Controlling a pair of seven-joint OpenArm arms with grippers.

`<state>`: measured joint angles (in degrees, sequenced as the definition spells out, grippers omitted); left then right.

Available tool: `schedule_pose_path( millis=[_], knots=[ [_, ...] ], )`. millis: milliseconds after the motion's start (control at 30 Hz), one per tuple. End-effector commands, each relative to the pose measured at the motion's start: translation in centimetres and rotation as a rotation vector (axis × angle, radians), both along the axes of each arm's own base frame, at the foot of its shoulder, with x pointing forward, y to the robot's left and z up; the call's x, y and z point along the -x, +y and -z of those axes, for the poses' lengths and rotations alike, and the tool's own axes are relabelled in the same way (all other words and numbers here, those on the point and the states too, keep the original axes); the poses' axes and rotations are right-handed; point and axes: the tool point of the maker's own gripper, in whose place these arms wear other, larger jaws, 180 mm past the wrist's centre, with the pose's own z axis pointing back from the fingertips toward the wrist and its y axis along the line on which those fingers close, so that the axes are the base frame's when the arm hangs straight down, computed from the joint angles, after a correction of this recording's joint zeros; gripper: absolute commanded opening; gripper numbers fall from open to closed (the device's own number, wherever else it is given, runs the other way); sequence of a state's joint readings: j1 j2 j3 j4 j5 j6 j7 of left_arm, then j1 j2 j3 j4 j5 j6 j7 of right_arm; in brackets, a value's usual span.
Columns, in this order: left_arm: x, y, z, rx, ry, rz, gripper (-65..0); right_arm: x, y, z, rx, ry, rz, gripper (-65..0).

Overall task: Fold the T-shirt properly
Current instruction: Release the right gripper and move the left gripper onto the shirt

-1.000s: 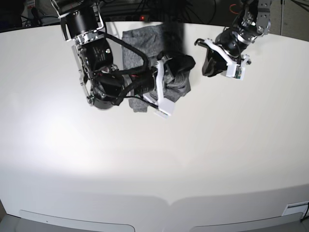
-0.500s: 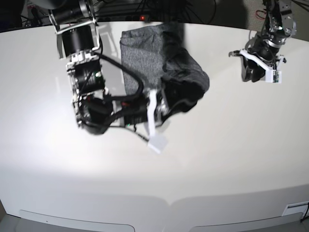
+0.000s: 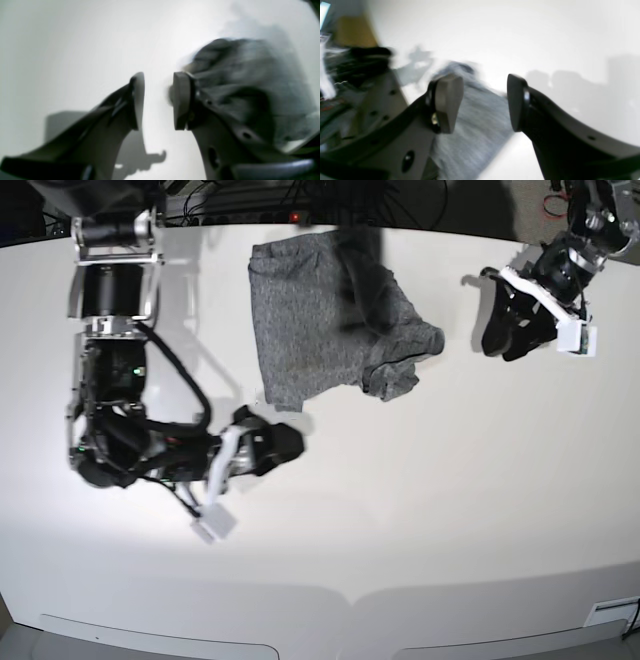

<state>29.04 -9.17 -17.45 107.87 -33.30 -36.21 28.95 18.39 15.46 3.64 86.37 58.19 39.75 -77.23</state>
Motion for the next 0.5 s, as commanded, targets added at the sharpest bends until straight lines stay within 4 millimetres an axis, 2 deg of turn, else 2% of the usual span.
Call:
schedule_pose_path(
  millis=[0,133,267,333,467],
  knots=[
    [-0.1,-1.4,-1.6,0.031,-0.043,0.043,-46.1,-0.9,-1.1,-1.5,-0.004,-0.054,0.019,-32.9],
    [1.4,-7.5,-2.0,0.094,-0.017,0.209,-46.1,-0.5,-4.7,-0.8,0.049,-0.037,0.083,-32.9],
    [2.4,-13.0,-2.5,0.13,-0.051,0.342,-46.1,0.4,-6.2,0.3,0.061,-0.007,0.119,-32.9],
    [1.7,-14.5,-2.8,0.138,-0.058,0.322,-46.3,0.8,-6.4,0.7,0.05,0.001,0.133,-32.9],
    [0.0,-16.5,-2.6,0.069,-0.064,0.275,-53.6,1.4,-6.2,1.4,0.041,0.019,0.136,-32.9]
  ],
)
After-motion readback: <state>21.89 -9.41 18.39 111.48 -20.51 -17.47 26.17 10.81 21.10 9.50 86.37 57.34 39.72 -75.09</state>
